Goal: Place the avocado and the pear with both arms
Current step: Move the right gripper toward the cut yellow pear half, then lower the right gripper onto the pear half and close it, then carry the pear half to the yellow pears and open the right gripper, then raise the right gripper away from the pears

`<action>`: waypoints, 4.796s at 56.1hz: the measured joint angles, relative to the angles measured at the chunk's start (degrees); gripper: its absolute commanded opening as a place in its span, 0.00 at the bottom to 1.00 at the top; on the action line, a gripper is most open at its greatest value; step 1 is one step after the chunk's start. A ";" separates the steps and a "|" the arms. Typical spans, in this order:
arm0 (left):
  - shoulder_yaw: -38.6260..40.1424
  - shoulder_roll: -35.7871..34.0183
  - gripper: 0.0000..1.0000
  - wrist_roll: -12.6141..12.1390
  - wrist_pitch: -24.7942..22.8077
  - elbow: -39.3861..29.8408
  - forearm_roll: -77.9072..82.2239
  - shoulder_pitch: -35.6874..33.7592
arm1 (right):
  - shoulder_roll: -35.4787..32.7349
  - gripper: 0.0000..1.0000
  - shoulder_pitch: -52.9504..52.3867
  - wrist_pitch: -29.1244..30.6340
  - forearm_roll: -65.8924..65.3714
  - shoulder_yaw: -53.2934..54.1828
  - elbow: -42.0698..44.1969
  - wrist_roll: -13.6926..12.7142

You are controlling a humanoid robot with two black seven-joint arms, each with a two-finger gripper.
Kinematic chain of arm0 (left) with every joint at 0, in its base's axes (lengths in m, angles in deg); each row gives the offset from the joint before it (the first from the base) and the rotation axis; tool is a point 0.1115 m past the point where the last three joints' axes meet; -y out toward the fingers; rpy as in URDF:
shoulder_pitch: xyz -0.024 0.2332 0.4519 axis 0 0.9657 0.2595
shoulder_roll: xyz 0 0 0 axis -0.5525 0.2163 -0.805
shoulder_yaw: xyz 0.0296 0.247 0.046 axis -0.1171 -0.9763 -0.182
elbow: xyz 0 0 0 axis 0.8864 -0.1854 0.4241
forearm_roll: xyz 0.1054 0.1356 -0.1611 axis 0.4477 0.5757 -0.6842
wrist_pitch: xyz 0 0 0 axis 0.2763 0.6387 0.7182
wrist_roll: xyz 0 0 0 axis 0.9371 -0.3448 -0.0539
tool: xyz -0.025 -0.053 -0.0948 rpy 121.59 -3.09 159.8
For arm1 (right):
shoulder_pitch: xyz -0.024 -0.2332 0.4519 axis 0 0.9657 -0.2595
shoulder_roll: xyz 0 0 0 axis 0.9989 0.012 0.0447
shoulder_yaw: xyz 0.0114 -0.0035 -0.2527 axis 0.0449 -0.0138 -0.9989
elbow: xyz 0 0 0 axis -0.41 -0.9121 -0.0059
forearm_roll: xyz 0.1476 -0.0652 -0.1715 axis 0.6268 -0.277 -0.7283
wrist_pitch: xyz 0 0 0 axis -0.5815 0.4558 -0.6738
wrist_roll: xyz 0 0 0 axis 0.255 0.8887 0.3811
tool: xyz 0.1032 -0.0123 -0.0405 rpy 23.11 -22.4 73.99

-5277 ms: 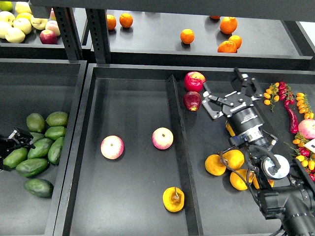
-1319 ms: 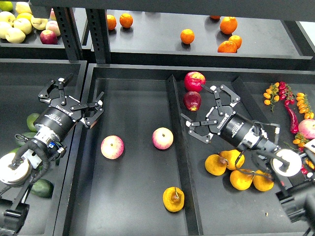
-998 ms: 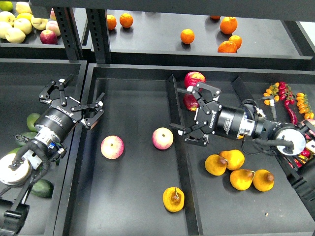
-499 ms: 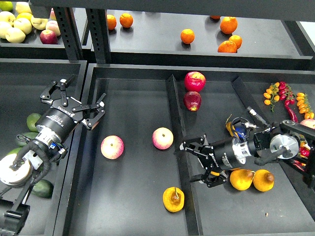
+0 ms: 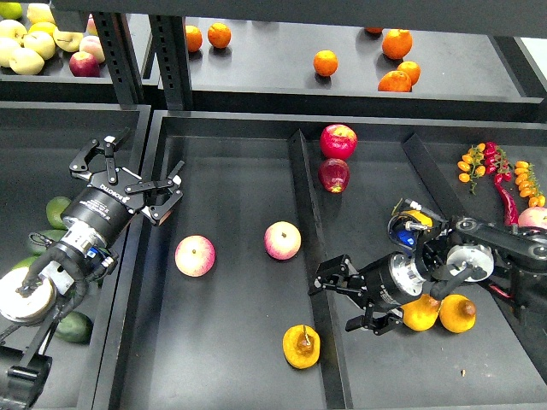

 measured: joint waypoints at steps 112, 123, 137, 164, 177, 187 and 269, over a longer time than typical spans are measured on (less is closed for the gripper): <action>-0.80 0.00 1.00 -0.13 -0.24 0.00 0.00 -0.28 | 14.11 0.03 8.18 0.00 -3.53 4.16 20.01 -0.01; -0.80 0.00 1.00 -0.12 -0.24 0.00 0.00 -0.34 | 13.66 0.02 7.94 -0.01 -2.47 8.05 20.03 -0.01; -0.80 0.00 1.00 -0.13 -0.24 0.00 0.07 -0.31 | 11.10 0.02 5.54 -0.01 4.86 8.96 18.89 -0.01; -0.72 0.00 1.00 -0.23 -0.24 -0.01 0.09 -0.09 | -6.25 0.02 1.42 -0.01 18.17 7.02 8.18 -0.01; -0.80 0.00 1.00 -0.26 -0.24 -0.01 0.09 -0.17 | -13.62 0.03 2.40 -0.01 23.61 2.75 7.41 0.00; -0.81 0.00 1.00 -0.29 -0.24 -0.01 0.09 -0.19 | -14.20 0.03 6.34 -0.01 23.95 2.23 9.04 0.00; -1.13 0.00 1.00 -0.51 -0.23 -0.01 0.09 0.07 | -17.35 1.00 12.07 0.00 26.23 18.39 15.54 0.00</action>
